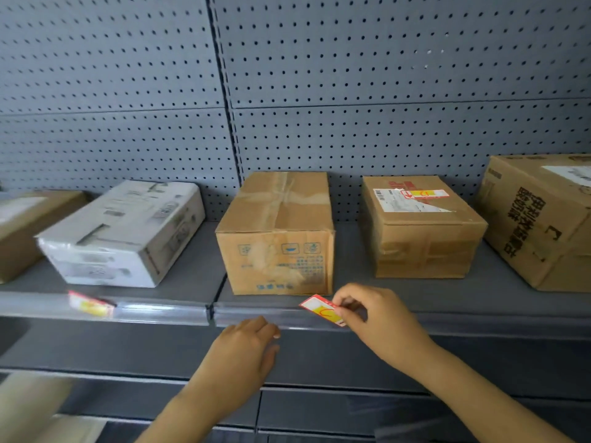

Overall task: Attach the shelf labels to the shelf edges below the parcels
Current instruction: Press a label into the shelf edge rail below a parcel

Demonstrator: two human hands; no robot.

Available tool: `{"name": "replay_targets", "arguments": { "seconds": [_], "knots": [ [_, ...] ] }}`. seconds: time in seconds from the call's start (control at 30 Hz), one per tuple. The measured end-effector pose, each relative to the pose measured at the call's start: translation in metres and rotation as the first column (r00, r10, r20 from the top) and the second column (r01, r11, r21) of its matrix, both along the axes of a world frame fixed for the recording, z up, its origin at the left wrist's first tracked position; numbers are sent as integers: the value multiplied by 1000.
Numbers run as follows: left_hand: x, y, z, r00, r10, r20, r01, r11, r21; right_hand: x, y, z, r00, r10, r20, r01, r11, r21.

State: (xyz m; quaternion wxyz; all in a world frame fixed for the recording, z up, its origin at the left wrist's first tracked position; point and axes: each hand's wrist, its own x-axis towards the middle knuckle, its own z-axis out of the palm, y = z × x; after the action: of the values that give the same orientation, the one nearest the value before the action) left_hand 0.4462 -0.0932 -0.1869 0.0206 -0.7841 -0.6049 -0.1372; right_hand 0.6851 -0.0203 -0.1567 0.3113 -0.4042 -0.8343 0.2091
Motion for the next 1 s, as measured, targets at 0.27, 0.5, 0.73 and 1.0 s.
{"name": "replay_targets", "arguments": {
  "seconds": [0.27, 0.5, 0.73, 1.0],
  "knots": [
    [-61, 15, -4, 989, -149, -3, 149, 989, -8, -75, -8, -5, 995, -101, 10, 102, 994, -42],
    [-62, 41, -15, 975, -215, -57, 210, 975, -79, -89, -9, -7, 980, -194, 52, 196, 979, -49],
    [-60, 42, -20, 970, -245, -7, 244, 969, -21, -92, 0, -8, 976, -215, 37, 217, 974, -59],
    [-61, 34, -24, 964, -267, 9, 267, 963, -24, -103, 11, -23, 981, -180, 71, 183, 982, -47]
  ]
}}
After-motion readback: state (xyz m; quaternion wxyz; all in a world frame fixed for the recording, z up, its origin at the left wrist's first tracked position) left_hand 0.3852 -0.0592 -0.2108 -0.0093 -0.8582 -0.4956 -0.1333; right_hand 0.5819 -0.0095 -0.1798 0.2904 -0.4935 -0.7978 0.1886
